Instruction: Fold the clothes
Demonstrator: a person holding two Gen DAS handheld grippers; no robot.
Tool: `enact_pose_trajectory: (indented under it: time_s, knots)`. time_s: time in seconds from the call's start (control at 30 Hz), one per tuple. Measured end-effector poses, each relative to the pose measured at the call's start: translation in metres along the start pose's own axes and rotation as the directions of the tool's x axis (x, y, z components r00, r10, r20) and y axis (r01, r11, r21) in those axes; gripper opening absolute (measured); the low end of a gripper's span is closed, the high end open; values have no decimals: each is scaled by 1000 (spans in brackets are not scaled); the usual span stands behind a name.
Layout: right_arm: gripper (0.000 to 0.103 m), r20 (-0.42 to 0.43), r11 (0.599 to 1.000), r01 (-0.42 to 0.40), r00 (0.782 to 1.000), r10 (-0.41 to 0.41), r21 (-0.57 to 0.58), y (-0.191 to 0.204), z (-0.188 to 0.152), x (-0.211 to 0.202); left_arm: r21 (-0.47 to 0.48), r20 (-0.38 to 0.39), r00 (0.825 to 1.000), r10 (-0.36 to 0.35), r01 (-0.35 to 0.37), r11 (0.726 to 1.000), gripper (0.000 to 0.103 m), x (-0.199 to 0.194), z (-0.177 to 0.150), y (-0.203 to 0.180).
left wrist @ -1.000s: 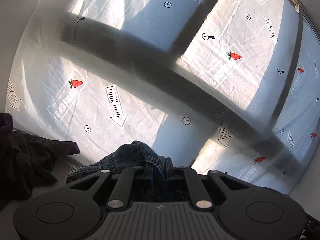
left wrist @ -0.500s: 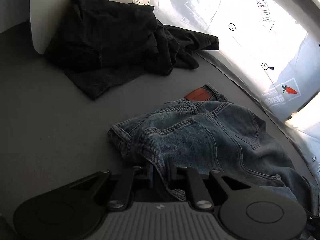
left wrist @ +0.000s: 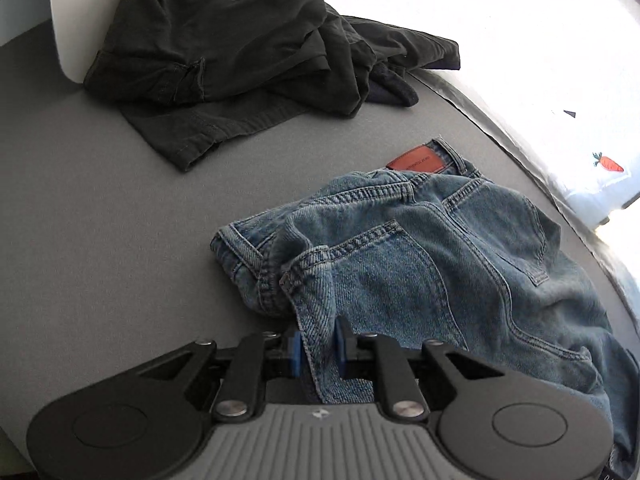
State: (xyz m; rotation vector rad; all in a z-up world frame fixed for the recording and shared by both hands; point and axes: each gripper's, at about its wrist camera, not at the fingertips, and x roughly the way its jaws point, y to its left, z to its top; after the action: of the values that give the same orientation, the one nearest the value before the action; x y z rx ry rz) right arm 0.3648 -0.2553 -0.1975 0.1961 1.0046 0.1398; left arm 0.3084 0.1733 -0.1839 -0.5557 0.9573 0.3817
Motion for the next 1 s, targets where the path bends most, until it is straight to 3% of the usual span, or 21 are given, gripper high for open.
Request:
enact_pose_trajectory:
  time_s: [0.07,0.13,0.2,0.27,0.37,0.4,0.43,0.47,0.53,0.63,0.7,0.8,1.0]
  knots:
    - [13,128,999,52,990,-51,-8,-10,5,-26,-27,3,1000,7,-7,1000,21,0,1,4]
    - [12,267,977,204,946,-182,-59,-14,13,-57,-34,10,1000,18,-18,999,21,-2,2,4]
    - [12,410,919,384,856,-315,-95,-17,20,-89,-28,12,999,33,-33,999,21,0,2,3]
    - [12,535,835,547,725,-434,-64,-27,25,-119,-32,8,999,41,-40,999,21,1,-1,3]
    - [13,604,749,659,566,-561,77,-60,30,-157,-41,4,999,45,-44,998,21,2,-6,2]
    - [14,594,727,675,536,-600,126,-74,32,-164,-44,4,999,46,-46,998,21,2,-8,1]
    - [20,551,706,688,529,-646,167,-92,34,-166,-39,5,999,51,-50,998,22,3,-9,0]
    - [33,478,696,689,552,-684,202,-112,35,-164,-34,6,998,55,-55,998,22,3,-9,-2]
    - [39,320,702,654,626,-711,281,-148,29,-157,-33,0,998,62,-62,998,22,4,-10,-3]
    - [44,174,701,530,725,-667,478,-189,1,-153,-36,-6,998,67,-67,997,23,4,-12,-3]
    - [44,107,674,439,788,-607,594,-208,-20,-146,-45,-12,997,73,-74,996,25,6,-15,-2]
    - [44,74,656,387,825,-561,648,-213,-38,-131,-51,-27,997,76,-77,996,26,8,-15,-2]
    - [45,166,723,272,866,-471,635,-202,-24,-121,-31,-43,995,93,-95,995,30,11,-14,-5]
